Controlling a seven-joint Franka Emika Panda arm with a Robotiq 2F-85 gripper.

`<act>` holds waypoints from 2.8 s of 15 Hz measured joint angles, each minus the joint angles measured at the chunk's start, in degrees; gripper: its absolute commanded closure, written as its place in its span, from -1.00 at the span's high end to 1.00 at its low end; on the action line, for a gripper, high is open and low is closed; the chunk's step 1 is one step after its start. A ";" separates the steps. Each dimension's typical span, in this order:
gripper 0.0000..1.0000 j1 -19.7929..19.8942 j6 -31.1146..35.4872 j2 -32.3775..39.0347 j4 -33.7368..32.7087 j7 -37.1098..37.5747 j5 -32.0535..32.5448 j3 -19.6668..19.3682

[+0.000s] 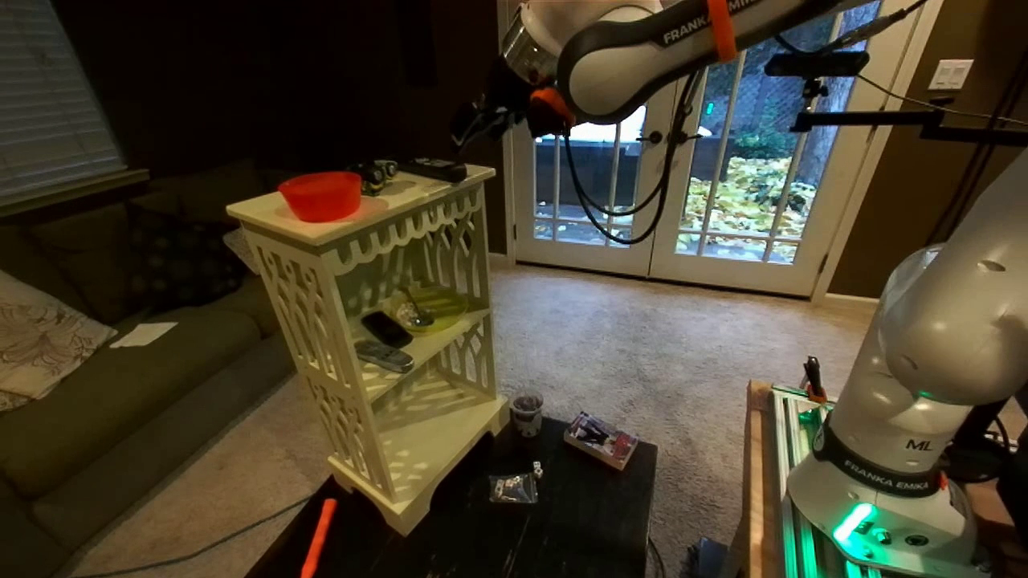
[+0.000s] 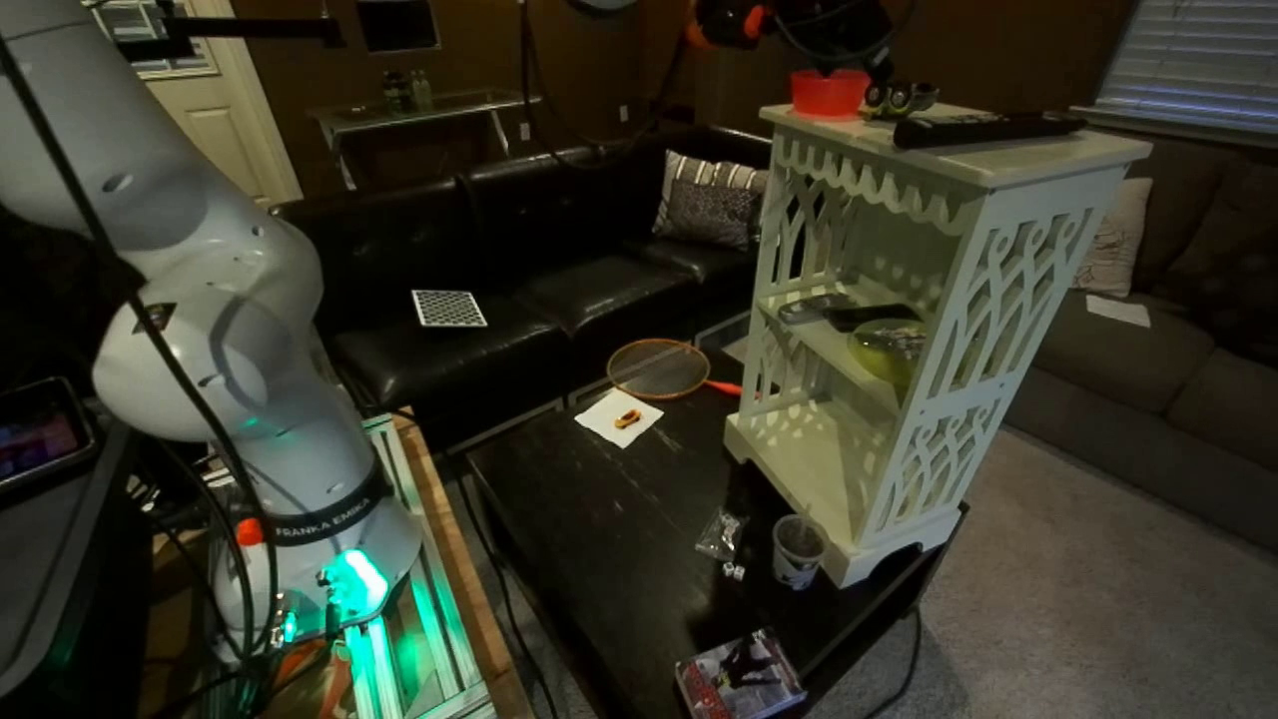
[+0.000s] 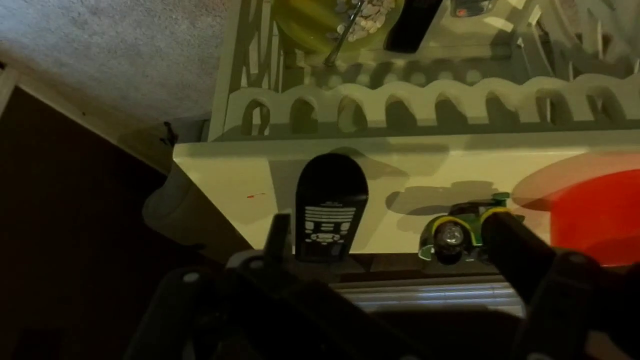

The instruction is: Put the remote control on the top shelf.

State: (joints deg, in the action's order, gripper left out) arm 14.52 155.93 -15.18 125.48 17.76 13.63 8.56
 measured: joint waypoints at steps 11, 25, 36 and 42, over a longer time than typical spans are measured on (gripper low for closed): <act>1.00 -6.19 -0.76 8.29 -5.28 -7.33 -3.47 -6.33; 1.00 -7.64 -4.55 15.85 -16.02 -10.83 -4.48 -9.73; 0.37 -8.36 -4.16 19.83 -16.63 -8.44 -3.04 -11.06; -0.37 -8.73 -4.77 19.79 -17.90 -5.09 -3.20 -11.89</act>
State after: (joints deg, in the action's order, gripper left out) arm 5.79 151.16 4.61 107.58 12.66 10.43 -3.34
